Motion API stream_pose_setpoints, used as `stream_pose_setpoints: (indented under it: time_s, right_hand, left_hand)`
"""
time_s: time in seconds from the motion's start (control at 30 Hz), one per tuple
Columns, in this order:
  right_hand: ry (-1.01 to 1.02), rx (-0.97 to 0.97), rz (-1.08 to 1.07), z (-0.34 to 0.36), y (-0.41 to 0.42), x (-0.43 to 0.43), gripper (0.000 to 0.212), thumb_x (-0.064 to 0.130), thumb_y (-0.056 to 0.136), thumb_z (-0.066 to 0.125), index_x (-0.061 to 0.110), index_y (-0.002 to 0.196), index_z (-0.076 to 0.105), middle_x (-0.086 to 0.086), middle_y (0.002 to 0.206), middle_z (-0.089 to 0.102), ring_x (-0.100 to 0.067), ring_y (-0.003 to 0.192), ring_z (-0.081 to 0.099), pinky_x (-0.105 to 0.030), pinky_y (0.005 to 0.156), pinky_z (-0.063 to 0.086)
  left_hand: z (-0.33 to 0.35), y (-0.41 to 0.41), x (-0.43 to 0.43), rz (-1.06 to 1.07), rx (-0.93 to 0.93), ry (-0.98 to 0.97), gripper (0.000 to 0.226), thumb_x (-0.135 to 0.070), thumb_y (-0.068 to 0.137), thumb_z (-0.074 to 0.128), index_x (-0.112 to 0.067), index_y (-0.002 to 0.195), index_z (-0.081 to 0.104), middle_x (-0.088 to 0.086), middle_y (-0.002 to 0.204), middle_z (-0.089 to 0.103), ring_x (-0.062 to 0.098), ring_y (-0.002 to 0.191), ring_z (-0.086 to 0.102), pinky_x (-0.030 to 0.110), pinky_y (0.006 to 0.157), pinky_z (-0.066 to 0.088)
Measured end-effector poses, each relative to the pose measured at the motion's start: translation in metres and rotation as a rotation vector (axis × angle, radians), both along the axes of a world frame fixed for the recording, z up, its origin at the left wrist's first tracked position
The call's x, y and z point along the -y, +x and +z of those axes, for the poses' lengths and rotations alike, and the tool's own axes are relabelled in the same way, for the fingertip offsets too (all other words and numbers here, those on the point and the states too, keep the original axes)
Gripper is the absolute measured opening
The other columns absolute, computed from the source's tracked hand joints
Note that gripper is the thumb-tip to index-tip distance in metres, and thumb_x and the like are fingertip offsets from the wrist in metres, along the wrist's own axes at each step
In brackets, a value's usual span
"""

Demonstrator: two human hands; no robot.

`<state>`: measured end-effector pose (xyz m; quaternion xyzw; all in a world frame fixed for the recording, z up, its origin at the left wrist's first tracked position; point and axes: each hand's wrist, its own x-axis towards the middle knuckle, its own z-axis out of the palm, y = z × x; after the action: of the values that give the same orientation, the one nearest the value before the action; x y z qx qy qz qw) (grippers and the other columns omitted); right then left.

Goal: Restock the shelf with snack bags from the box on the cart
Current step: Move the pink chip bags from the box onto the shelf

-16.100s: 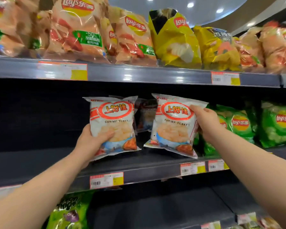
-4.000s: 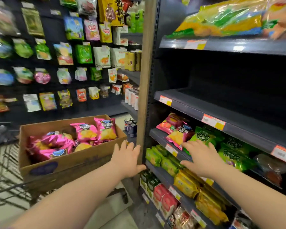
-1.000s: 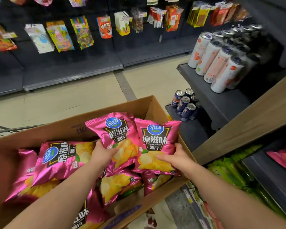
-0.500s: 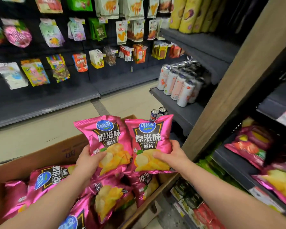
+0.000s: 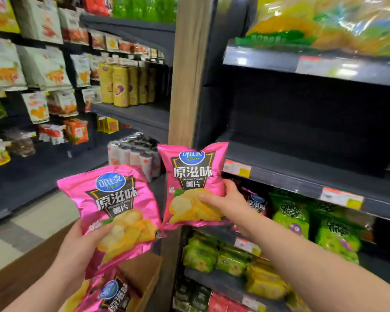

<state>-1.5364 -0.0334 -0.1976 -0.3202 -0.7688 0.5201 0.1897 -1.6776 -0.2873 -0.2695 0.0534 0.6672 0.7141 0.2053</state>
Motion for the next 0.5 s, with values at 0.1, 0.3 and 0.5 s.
stream_pose_setpoints:
  time_s: [0.1,0.3,0.5]
  right_hand:
    - [-0.001,-0.082,-0.100,0.023,0.022,-0.029,0.059,0.028,0.075,0.077,0.023,0.122,0.042,-0.002,0.117,0.058,-0.016,0.098,0.058,-0.024,0.075,0.048]
    - [0.024,-0.170,-0.247,0.057,0.042,-0.096,0.084,0.039,0.067,0.080,0.014,0.135,0.038,-0.005,0.126,0.056,-0.021,0.108,0.060,-0.037,0.091,0.052]
    - [0.087,-0.208,-0.290,0.082,0.039,-0.177,0.079,0.037,0.074,0.076,0.012,0.137,0.035,-0.005,0.126,0.053,-0.021,0.107,0.055,-0.030,0.084,0.045]
  left_hand:
    - [0.018,0.011,-0.030,-0.058,-0.060,0.036,0.036,-0.011,0.072,0.074,-0.024,0.105,0.063,0.013,0.086,0.067,0.022,0.054,0.063,0.035,0.052,0.054]
    - [0.046,0.019,-0.098,-0.157,-0.113,0.082,0.049,-0.018,0.060,0.074,-0.023,0.108,0.064,0.014,0.105,0.072,0.037,0.093,0.069,0.057,0.091,0.051]
    - [0.077,0.027,-0.182,-0.160,-0.244,0.136,0.028,-0.001,0.082,0.065,-0.020,0.102,0.064,0.012,0.099,0.072,0.030,0.085,0.068,0.039,0.079,0.054]
